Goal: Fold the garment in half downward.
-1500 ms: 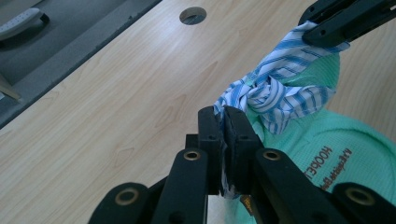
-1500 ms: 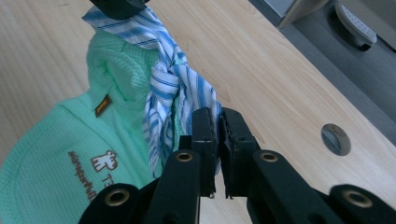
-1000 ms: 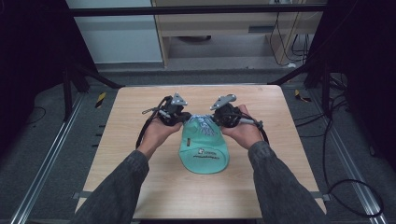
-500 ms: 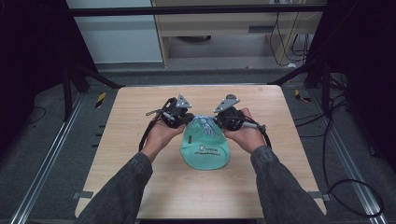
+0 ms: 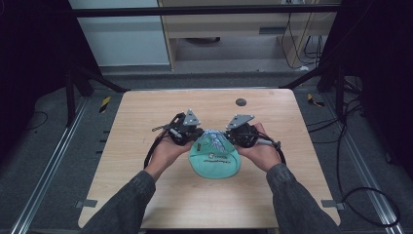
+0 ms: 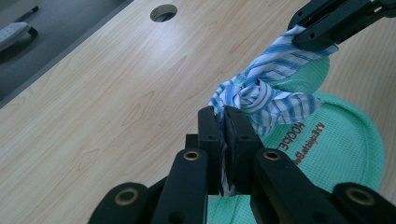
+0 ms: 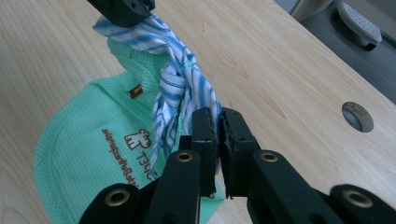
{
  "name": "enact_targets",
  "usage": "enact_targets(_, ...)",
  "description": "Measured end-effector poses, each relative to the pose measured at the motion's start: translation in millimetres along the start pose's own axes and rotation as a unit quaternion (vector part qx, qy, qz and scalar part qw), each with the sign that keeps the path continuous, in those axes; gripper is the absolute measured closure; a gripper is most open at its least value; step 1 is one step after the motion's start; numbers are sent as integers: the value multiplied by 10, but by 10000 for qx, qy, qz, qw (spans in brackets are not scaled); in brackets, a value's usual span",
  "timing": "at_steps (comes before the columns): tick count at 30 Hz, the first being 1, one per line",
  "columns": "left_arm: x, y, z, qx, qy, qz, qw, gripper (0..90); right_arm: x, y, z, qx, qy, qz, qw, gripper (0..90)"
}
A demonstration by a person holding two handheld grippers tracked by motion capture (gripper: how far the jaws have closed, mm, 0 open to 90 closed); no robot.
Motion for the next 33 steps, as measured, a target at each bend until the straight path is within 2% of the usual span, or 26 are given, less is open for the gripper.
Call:
enact_targets(7, 33, 47, 59, 5, 6, 44, 10000, 860, -13, 26, 21, -9, 9, -38, 10000, 848)
enact_targets(14, 94, 87, 102, 37, -9, 86, 10000, 860, -90, 67, 34, 3, 76, -116, 9999, 847)
enact_targets(18, 137, 98, 140, 108, 63, 127, 9998, 860, -143, 101, 59, 39, 92, -148, 9998, 847)
enact_targets(33, 276, 70, 258, 114, 34, 229, 9997, 856, -283, 102, 266, -50, 195, -270, 9994, 840)
Point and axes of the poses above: each handheld gripper's, and its own axes: y roughly backward along the jaws, z roughly out of its underside, x roughly to its right, the point moved 6 cm from there along -y, roughly forward along the jaws, and after that the axes turned 6 degrees about -y, right-handed, at the moved point
